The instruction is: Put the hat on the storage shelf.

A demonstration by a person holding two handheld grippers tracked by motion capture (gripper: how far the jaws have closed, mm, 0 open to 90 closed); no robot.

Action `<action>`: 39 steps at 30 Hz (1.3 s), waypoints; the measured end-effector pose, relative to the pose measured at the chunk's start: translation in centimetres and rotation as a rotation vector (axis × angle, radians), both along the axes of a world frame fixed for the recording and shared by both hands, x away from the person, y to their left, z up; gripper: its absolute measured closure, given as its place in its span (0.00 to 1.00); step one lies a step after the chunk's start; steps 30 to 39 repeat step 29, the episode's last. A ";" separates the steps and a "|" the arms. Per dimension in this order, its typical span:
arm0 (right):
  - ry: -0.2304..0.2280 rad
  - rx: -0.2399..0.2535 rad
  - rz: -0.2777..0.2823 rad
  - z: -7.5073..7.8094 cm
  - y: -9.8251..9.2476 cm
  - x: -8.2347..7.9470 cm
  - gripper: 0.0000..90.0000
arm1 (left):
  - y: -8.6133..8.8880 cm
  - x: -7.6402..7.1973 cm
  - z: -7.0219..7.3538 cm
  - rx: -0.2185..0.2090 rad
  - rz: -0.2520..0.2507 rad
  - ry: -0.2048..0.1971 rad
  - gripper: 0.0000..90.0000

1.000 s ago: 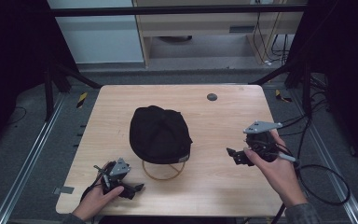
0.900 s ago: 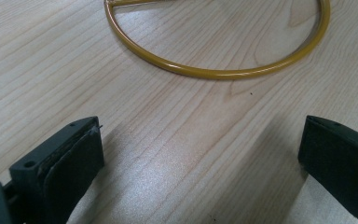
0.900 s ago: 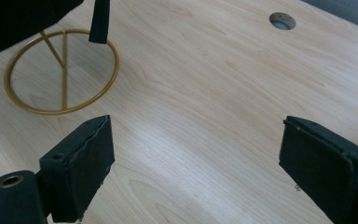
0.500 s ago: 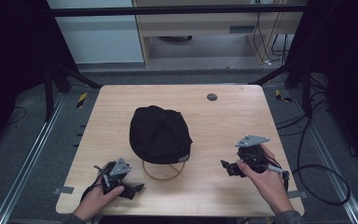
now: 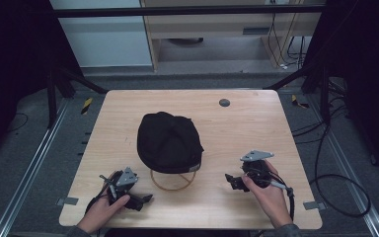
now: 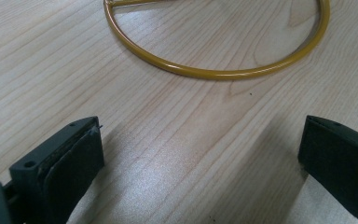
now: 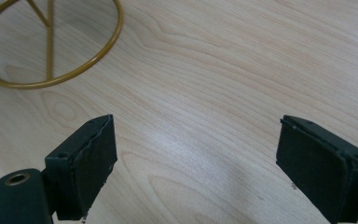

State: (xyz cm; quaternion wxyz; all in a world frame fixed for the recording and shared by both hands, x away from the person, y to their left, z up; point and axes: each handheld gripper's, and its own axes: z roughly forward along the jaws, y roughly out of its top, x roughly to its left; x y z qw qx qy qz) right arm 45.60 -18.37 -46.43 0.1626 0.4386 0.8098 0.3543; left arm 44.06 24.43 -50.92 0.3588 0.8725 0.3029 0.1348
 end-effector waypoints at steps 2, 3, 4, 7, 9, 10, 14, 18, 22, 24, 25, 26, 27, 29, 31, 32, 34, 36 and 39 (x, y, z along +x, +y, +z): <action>0.011 -0.004 -0.014 -0.5 0.2 0.3 0.14 | 0.0 0.0 0.0 0.000 0.000 0.000 0.00; 0.008 -0.003 -0.016 -0.7 0.3 0.5 0.14 | 0.0 0.0 0.0 0.000 0.000 0.000 0.00; 0.013 0.006 -0.027 -0.9 0.5 0.7 0.14 | 0.0 0.0 0.0 0.000 0.000 0.000 0.00; 0.014 -0.005 -0.032 -1.2 0.7 1.0 0.13 | 0.0 0.0 0.0 0.000 0.000 0.000 0.00; 0.014 -0.004 -0.043 -1.5 0.8 1.3 0.13 | 0.0 0.0 0.0 0.000 0.000 0.000 0.00; 0.022 0.006 -0.050 -1.7 0.9 1.4 0.13 | 0.0 0.0 0.0 0.000 0.000 0.000 0.00; 0.041 -0.020 -0.075 -2.7 1.4 1.7 0.12 | 0.0 0.0 0.0 0.000 0.000 0.000 0.00; 0.043 -0.054 -0.089 -3.9 2.1 1.9 0.09 | 0.0 0.0 0.0 0.000 0.000 0.000 0.00; 0.002 -0.066 -0.094 -4.3 2.5 1.8 0.06 | 0.0 0.0 0.0 0.000 0.000 0.000 0.00; -0.006 -0.058 -0.090 -4.4 2.4 1.8 0.04 | 0.0 0.0 0.0 0.000 0.000 0.000 0.00; -0.017 -0.050 -0.090 -4.5 2.4 1.7 0.03 | 0.0 0.0 0.0 0.000 0.001 0.000 0.00; -0.037 -0.037 -0.086 -4.8 2.2 1.7 0.03 | 0.0 0.0 0.0 0.000 0.001 0.000 0.00; -0.039 -0.037 -0.084 -4.8 2.2 1.6 0.03 | -0.1 0.0 0.0 -0.001 0.002 0.000 0.00; -0.039 -0.036 -0.083 -4.8 2.2 1.6 0.03 | -0.1 0.1 0.0 -0.002 0.002 0.000 0.00; -0.039 -0.036 -0.083 -4.8 2.2 1.6 0.03 | -0.1 0.1 0.0 -0.002 0.002 0.000 0.00; -0.039 -0.036 -0.083 -4.8 2.2 1.6 0.03 | -0.1 0.1 0.0 -0.002 0.002 0.000 0.00; -0.039 -0.036 -0.083 -4.8 2.2 1.6 0.03 | -0.1 0.1 0.0 -0.002 0.002 0.000 0.00; -0.039 -0.036 -0.083 -4.8 2.2 1.6 0.03 | -0.1 0.1 0.0 -0.002 0.002 0.000 0.00; -0.039 -0.036 -0.083 -4.8 2.2 1.6 0.03 | -0.1 0.1 0.0 -0.002 0.002 0.000 0.00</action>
